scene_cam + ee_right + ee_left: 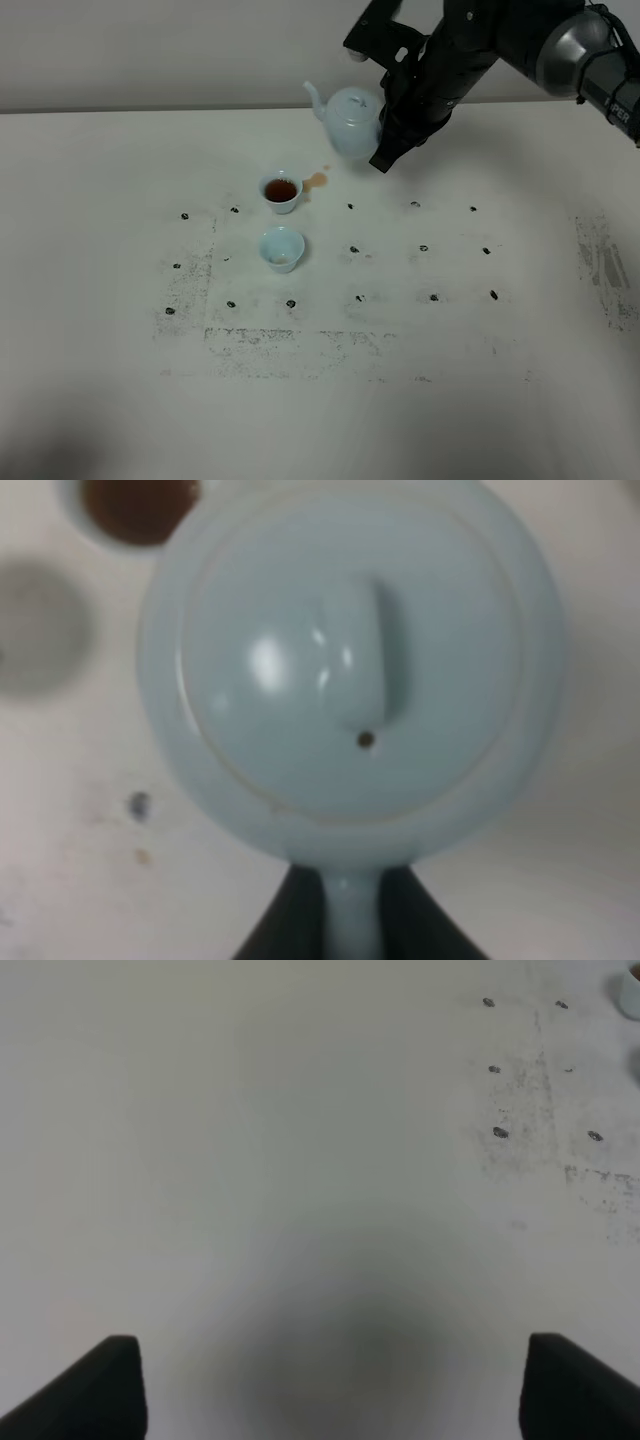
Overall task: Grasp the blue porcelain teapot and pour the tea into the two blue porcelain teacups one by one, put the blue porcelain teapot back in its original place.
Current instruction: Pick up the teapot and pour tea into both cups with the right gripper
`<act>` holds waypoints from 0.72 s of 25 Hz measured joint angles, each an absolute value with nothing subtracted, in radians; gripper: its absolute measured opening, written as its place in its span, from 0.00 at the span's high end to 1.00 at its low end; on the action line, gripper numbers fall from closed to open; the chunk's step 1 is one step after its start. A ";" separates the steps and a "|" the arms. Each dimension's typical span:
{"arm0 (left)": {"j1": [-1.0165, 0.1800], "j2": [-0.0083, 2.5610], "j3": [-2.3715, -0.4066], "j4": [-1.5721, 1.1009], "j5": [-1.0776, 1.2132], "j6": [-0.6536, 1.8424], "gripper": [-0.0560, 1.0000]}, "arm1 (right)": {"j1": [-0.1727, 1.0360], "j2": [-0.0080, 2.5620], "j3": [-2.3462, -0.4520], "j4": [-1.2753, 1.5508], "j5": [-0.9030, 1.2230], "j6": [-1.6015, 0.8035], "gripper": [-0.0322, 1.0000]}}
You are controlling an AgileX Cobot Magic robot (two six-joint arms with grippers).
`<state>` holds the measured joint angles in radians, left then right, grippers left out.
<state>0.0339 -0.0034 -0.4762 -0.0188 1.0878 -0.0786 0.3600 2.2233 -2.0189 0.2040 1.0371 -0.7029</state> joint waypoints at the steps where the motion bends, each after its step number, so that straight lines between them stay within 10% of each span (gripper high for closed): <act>1: 0.034 -0.003 -0.476 -0.019 1.088 -0.079 0.26 | 0.350 2.231 -2.019 0.238 1.039 -0.699 0.92; 18: 0.034 -0.003 -0.476 -0.019 1.088 -0.079 0.26 | 0.339 2.354 -2.019 0.257 1.031 -0.672 0.92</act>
<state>0.0339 -0.0034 -0.4762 -0.0188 1.0878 -0.0786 0.3388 2.3538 -2.0189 0.2570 1.0311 -0.6719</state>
